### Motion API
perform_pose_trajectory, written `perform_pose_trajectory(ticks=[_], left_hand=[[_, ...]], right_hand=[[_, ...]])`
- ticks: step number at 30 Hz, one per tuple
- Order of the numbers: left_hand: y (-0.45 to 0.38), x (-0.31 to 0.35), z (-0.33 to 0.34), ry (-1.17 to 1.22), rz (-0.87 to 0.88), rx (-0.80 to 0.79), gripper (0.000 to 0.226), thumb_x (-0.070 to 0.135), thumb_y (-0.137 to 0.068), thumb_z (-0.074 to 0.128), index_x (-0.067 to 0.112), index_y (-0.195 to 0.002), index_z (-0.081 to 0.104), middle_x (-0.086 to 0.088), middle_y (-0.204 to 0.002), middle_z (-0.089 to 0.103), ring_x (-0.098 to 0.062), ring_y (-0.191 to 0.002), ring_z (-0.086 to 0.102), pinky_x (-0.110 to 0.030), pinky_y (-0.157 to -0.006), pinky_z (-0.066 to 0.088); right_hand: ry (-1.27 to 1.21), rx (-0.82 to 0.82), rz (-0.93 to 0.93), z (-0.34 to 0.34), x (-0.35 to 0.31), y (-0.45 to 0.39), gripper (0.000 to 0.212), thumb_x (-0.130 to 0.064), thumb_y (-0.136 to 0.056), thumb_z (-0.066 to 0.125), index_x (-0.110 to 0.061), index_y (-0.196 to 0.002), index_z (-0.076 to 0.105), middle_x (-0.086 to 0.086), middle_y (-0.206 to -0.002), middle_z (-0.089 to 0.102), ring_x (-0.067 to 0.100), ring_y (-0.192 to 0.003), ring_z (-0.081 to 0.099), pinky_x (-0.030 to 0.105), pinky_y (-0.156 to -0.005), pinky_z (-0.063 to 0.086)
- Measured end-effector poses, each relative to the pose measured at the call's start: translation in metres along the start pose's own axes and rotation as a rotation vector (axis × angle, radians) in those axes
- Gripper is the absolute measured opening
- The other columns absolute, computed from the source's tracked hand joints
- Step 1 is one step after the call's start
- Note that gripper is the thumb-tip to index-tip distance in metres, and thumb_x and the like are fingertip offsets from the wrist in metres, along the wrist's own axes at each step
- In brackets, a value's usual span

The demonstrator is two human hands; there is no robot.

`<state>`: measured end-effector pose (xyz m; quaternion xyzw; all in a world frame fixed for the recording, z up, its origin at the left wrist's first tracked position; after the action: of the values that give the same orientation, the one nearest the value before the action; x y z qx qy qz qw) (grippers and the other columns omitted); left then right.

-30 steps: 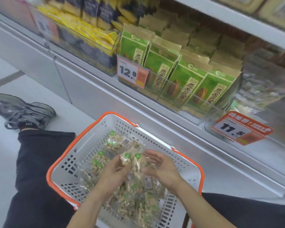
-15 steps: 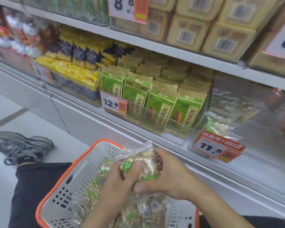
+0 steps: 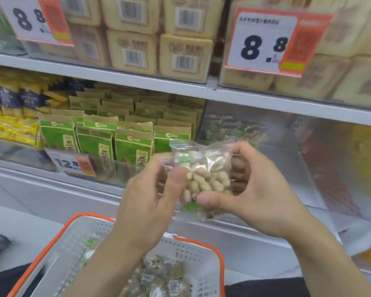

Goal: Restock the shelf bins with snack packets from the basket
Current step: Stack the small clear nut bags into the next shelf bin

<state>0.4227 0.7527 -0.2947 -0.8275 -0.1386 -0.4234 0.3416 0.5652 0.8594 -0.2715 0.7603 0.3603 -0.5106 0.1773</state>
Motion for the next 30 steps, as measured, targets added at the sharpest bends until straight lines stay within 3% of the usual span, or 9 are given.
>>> perform_pose_trajectory(ticks=[2, 4, 7, 13, 16, 19, 23, 26, 30], left_hand=[[-0.009, -0.001, 0.017, -0.057, 0.056, -0.032, 0.048, 0.068, -0.093, 0.030, 0.035, -0.122, 0.050, 0.031, -0.105, 0.056, 0.011, -0.098, 0.053, -0.003, -0.080, 0.036], [-0.013, -0.012, 0.037, -0.153, 0.079, -0.102, 0.064, 0.067, -0.093, 0.035, 0.029, -0.144, 0.035, 0.022, -0.138, 0.041, 0.009, -0.128, 0.036, -0.005, -0.103, 0.025], [-0.009, -0.025, 0.063, -0.270, 0.094, -0.188, 0.084, 0.072, -0.088, 0.043, 0.022, -0.153, 0.022, 0.009, -0.153, 0.031, -0.001, -0.139, 0.026, -0.019, -0.114, 0.021], [-0.005, -0.031, 0.078, -0.447, 0.197, -0.094, 0.093, 0.067, -0.087, 0.054, 0.005, -0.151, 0.027, -0.008, -0.143, 0.049, -0.018, -0.125, 0.042, -0.028, -0.108, 0.024], [-0.005, -0.033, 0.078, -0.480, 0.211, -0.102, 0.093, 0.066, -0.087, 0.053, 0.004, -0.151, 0.025, -0.008, -0.137, 0.053, -0.020, -0.112, 0.048, -0.030, -0.102, 0.030], [-0.005, -0.035, 0.075, -0.505, 0.233, -0.127, 0.091, 0.064, -0.087, 0.046, 0.004, -0.152, 0.024, -0.008, -0.141, 0.051, -0.020, -0.111, 0.047, -0.031, -0.100, 0.031], [-0.003, -0.034, 0.071, -0.490, 0.238, -0.141, 0.091, 0.050, -0.088, 0.061, 0.009, -0.156, 0.015, 0.000, -0.123, 0.057, -0.017, -0.103, 0.043, -0.028, -0.097, 0.031], [-0.001, -0.035, 0.073, -0.476, 0.221, -0.158, 0.098, 0.041, -0.084, 0.071, 0.010, -0.156, 0.012, 0.007, -0.100, 0.051, -0.011, -0.092, 0.039, -0.028, -0.099, 0.030], [0.000, -0.038, 0.074, -0.466, 0.188, -0.175, 0.096, 0.044, -0.086, 0.064, 0.012, -0.157, 0.009, 0.012, -0.092, 0.035, -0.005, -0.087, 0.031, -0.028, -0.102, 0.029]], right_hand=[[0.110, 0.175, -0.072, -0.034, -0.001, 0.001, 0.068, -0.039, -0.052, 0.094, -0.030, -0.105, 0.053, -0.011, -0.098, 0.073, 0.008, -0.092, 0.070, 0.031, -0.082, 0.056], [0.209, 0.314, -0.085, -0.066, 0.006, 0.002, 0.069, -0.034, -0.053, 0.094, -0.029, -0.108, 0.053, -0.014, -0.099, 0.071, 0.003, -0.094, 0.068, 0.024, -0.084, 0.053], [0.258, 0.463, -0.056, -0.107, 0.023, 0.007, 0.067, -0.024, -0.058, 0.094, -0.023, -0.111, 0.052, -0.015, -0.098, 0.070, 0.001, -0.093, 0.067, 0.018, -0.082, 0.051], [0.429, 0.467, 0.306, -0.152, 0.107, -0.022, 0.067, -0.035, -0.057, 0.096, -0.020, -0.111, 0.059, -0.003, -0.103, 0.071, 0.021, -0.098, 0.069, 0.040, -0.090, 0.055], [0.358, 0.356, 0.417, -0.144, 0.126, -0.053, 0.072, -0.030, -0.060, 0.095, -0.016, -0.121, 0.059, -0.001, -0.112, 0.067, 0.020, -0.103, 0.065, 0.032, -0.090, 0.052], [0.278, 0.294, 0.485, -0.125, 0.129, -0.083, 0.080, -0.024, -0.072, 0.089, -0.007, -0.137, 0.046, 0.003, -0.131, 0.057, 0.020, -0.115, 0.057, 0.025, -0.091, 0.044], [0.229, 0.336, 0.571, -0.113, 0.144, -0.109, 0.100, -0.022, -0.070, 0.088, -0.003, -0.149, 0.030, 0.006, -0.147, 0.049, 0.025, -0.129, 0.052, 0.035, -0.101, 0.050], [0.154, 0.417, 0.624, -0.119, 0.157, -0.107, 0.071, -0.010, -0.067, 0.090, -0.004, -0.125, 0.049, 0.007, -0.126, 0.063, 0.028, -0.106, 0.066, 0.042, -0.085, 0.059], [0.169, 0.445, 0.666, -0.121, 0.160, -0.104, 0.047, -0.004, -0.066, 0.089, -0.013, -0.091, 0.051, 0.007, -0.105, 0.067, 0.026, -0.086, 0.069, 0.049, -0.076, 0.062]])
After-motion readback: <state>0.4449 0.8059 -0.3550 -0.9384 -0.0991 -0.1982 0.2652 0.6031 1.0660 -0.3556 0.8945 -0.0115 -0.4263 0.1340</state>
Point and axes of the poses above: each hand's wrist, its own y-axis away from the middle knuckle, its own z-axis out of the palm, x = y × z, the point moved 7 cm from there along -y, towards the middle knuckle
